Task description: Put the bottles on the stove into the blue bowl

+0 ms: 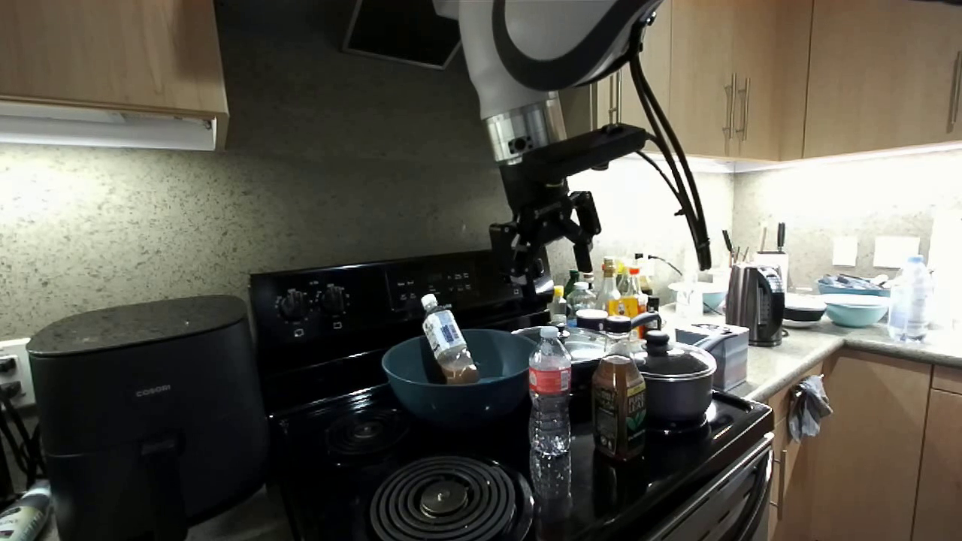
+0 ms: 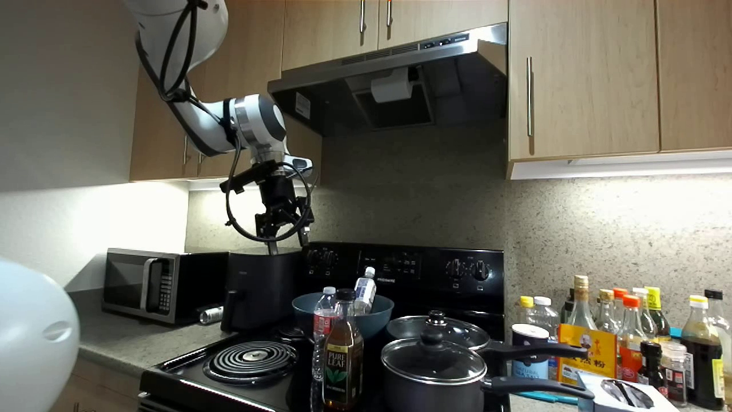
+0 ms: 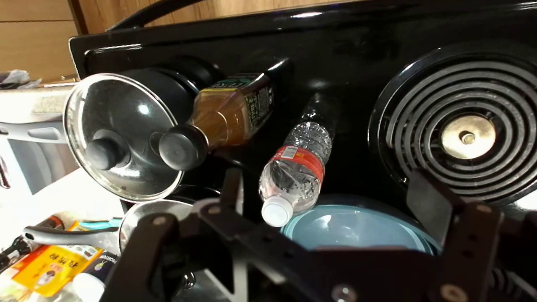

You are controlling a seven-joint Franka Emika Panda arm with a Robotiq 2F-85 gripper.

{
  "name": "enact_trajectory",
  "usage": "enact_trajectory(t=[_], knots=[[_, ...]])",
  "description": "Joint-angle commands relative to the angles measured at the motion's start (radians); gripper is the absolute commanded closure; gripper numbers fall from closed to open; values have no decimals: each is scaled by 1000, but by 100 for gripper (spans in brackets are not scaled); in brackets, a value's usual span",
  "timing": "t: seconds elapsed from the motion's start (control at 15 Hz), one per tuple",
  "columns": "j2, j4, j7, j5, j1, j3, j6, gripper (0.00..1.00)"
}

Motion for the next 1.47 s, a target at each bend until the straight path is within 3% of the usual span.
enact_trajectory(t=[0.0,0.13,0.6,0.73,0.93,1.4], knots=[[34,3,-28,-12,-36,7,18,0],[51,10,7,-53,-42,6,-4,0],[65,13,-17,-20,-47,2,3,0],[104,30,-103,49,-60,-13,15,0],[179,77,-192,53,-69,-27,-6,0],[342,223,-222,36,-69,-63,-33,0]])
